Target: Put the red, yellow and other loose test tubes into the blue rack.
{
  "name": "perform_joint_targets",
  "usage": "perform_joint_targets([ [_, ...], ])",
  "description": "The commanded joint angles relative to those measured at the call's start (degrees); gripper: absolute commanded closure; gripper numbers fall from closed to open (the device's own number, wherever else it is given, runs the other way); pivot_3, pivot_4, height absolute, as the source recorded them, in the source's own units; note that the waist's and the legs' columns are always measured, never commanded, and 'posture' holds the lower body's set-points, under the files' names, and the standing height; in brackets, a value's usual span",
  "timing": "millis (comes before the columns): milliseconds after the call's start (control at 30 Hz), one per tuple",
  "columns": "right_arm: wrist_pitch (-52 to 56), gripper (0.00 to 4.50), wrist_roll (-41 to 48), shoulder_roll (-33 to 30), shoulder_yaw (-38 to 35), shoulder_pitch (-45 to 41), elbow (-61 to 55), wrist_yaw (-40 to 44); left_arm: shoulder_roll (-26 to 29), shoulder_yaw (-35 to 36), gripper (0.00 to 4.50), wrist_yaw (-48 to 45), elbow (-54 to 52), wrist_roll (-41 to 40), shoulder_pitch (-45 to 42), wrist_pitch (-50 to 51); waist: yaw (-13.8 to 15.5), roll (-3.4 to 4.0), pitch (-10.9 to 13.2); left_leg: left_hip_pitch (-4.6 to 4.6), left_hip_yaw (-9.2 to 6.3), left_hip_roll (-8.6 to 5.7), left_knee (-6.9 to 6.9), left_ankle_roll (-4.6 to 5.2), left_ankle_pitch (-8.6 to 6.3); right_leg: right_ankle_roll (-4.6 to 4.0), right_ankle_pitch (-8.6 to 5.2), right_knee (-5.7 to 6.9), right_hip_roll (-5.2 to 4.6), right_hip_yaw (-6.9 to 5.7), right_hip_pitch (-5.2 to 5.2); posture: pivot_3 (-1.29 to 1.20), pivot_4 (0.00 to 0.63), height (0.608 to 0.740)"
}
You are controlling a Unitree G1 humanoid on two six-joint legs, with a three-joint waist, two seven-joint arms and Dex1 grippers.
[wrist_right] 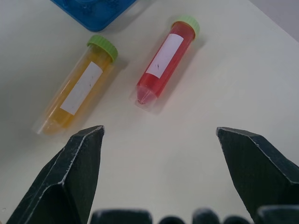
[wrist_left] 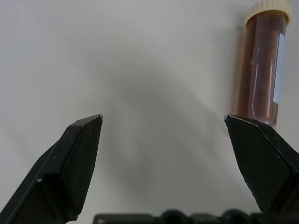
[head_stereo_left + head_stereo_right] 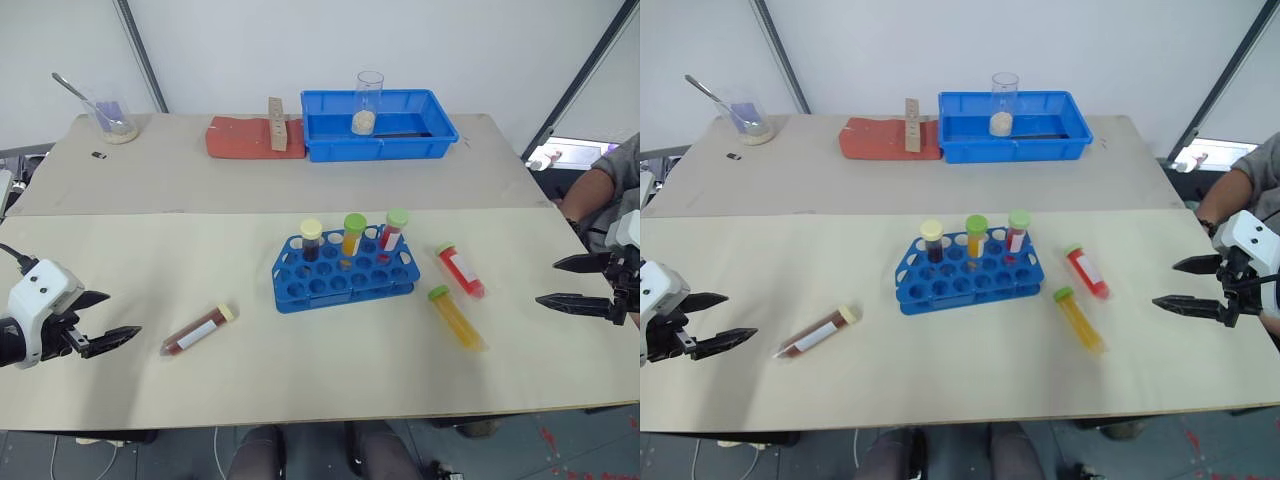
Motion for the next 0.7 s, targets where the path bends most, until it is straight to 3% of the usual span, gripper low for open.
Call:
perform_joint_targets([
  [33, -1.60, 0.22, -0.23, -0.16, -1.40, -0.82, 1.07, 0.82, 1.47, 0.57, 0.00, -1.12, -0.61, -0.11, -0.92, 0.94, 0.01, 0.00, 0.00, 0.00, 0.00, 0.00, 0.00, 0.00, 0.00, 0.00, 0.00, 0.00, 0.00, 0.00, 0.00, 0.00, 0.150, 0.740],
  [500, -3.96, 0.22, -1.12, 1.63, -1.01, -3.25, 3.44, 0.40, -1.89, 1.43, 0.00, -2.08, -0.12, -0.16, -3.74, -2.63, -0.09, -0.01, 0.00, 0.28, 0.01, -0.02, 0.03, -0.01, 0.01, -0.24, -0.19, 0.57, 0.07, 0.04, 0.02, 0.00, 0.150, 0.740],
  [700, 1.26, 0.22, 0.77, 2.57, -0.90, -6.14, -0.43, -0.05, -5.30, -0.04, 0.00, 0.15, -7.54, -7.50, -8.85, 4.12, -0.07, 0.00, 0.00, 0.33, -0.01, -0.03, 0.07, -0.03, 0.04, -0.23, -0.19, 0.73, 0.07, 0.05, 0.04, 0.00, 0.150, 0.740],
])
